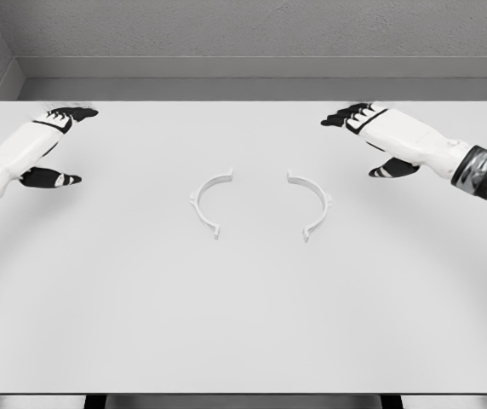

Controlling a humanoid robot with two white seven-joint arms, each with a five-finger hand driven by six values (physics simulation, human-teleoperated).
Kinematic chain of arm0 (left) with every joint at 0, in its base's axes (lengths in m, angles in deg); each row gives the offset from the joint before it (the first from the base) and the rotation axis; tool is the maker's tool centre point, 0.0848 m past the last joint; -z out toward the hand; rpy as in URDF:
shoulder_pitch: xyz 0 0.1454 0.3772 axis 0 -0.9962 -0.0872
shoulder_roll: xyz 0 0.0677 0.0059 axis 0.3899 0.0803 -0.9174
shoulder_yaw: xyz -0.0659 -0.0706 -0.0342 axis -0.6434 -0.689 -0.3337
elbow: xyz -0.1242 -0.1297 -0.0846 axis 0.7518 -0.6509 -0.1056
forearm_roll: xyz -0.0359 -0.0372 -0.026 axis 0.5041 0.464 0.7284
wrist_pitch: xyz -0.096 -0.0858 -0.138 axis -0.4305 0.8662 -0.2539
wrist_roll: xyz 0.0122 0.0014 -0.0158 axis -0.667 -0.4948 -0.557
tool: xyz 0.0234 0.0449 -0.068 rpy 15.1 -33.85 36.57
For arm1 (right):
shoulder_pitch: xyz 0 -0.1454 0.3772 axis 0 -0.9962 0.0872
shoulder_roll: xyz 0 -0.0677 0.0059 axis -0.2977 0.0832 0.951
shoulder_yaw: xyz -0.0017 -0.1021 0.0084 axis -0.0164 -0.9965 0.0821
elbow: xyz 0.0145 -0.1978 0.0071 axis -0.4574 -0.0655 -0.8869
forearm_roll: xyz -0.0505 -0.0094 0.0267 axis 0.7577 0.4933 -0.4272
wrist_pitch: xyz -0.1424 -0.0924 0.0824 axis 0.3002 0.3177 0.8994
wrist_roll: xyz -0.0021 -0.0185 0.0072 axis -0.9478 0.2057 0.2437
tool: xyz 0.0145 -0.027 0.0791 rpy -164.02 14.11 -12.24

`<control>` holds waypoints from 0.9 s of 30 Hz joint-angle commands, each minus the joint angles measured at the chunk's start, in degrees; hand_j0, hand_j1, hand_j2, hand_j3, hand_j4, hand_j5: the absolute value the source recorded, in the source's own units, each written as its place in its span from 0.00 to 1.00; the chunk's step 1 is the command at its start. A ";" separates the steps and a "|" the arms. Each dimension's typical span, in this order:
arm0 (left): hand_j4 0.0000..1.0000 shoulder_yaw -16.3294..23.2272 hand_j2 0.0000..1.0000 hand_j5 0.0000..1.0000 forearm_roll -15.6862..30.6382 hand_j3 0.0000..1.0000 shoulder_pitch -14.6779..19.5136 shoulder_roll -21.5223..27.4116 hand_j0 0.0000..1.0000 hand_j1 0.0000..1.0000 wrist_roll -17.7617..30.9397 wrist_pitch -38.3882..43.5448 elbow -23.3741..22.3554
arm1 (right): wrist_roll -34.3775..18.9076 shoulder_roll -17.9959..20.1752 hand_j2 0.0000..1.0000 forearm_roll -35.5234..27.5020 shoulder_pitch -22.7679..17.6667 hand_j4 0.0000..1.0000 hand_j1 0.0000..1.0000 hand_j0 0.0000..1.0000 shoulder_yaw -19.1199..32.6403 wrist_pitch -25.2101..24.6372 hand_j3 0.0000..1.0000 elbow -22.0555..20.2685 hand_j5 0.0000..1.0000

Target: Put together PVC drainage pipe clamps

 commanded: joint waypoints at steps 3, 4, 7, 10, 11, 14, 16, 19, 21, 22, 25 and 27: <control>1.00 1.76 1.00 1.00 0.36 1.00 1.05 -2.12 1.00 1.00 -0.03 0.01 -1.66 | -0.03 -3.38 1.00 -0.12 -0.26 1.00 1.00 1.00 -0.98 -3.01 1.00 2.35 1.00; 1.00 1.94 1.00 1.00 0.36 1.00 1.14 -2.73 1.00 1.00 -0.03 0.01 -1.66 | -0.11 -3.73 1.00 -0.12 -0.35 1.00 1.00 1.00 -1.06 -3.10 1.00 2.26 1.00; 1.00 2.38 1.00 1.00 0.53 1.00 1.67 -3.17 1.00 1.00 -0.03 0.01 -1.48 | -0.47 -3.90 1.00 -0.21 -0.35 1.00 1.00 1.00 -1.15 -3.27 1.00 2.35 1.00; 1.00 2.47 1.00 1.00 0.71 1.00 2.37 -3.61 1.00 1.00 -0.03 0.01 -1.31 | -0.55 -3.82 1.00 -0.21 -0.53 1.00 1.00 1.00 -1.06 -3.18 1.00 2.35 1.00; 1.00 2.47 1.00 1.00 0.80 1.00 2.55 -3.61 1.00 1.00 -0.03 0.01 -1.22 | -0.56 -3.82 1.00 -0.21 -0.88 1.00 1.00 1.00 -1.06 -3.10 1.00 2.35 1.00; 1.00 2.64 1.00 1.00 0.71 1.00 2.72 -3.70 1.00 1.00 -0.03 0.01 -0.87 | -0.64 -3.82 1.00 -0.21 -1.58 1.00 1.00 1.00 -1.15 -3.10 1.00 2.00 1.00; 1.00 2.99 1.00 1.00 0.62 1.00 2.72 -3.79 1.00 1.00 -0.03 0.01 -0.78 | -0.73 -3.82 1.00 -0.30 -1.67 1.00 1.00 1.00 -1.15 -3.10 1.00 2.17 1.00; 1.00 3.43 1.00 1.00 0.71 1.00 2.72 -4.75 1.00 1.00 -0.03 0.01 0.27 | -0.73 -3.82 1.00 -0.38 -1.67 1.00 1.00 1.00 -1.24 -2.92 1.00 2.35 1.00; 1.00 3.43 1.00 1.00 0.62 1.00 2.72 -5.19 1.00 1.00 -0.03 0.01 0.80 | -0.82 -3.90 1.00 -0.38 -1.58 1.00 1.00 1.00 -1.33 -3.01 1.00 3.14 1.00; 1.00 3.78 1.00 1.00 0.62 1.00 2.99 -5.28 1.00 1.00 -0.03 0.01 2.03 | -0.73 -3.90 1.00 -0.38 -1.49 1.00 1.00 1.00 -1.33 -3.01 1.00 3.84 1.00; 1.00 5.36 1.00 1.00 0.53 1.00 3.16 -5.46 1.00 1.00 -0.03 0.01 4.58 | -0.73 -3.99 1.00 -0.38 -1.41 1.00 1.00 1.00 -1.41 -3.01 1.00 4.89 1.00; 1.00 6.24 1.00 1.00 0.44 1.00 3.08 -6.60 1.00 1.00 -0.03 0.01 5.55 | -0.73 -4.52 1.00 -0.38 -1.32 1.00 1.00 1.00 -1.68 -3.01 1.00 6.13 1.00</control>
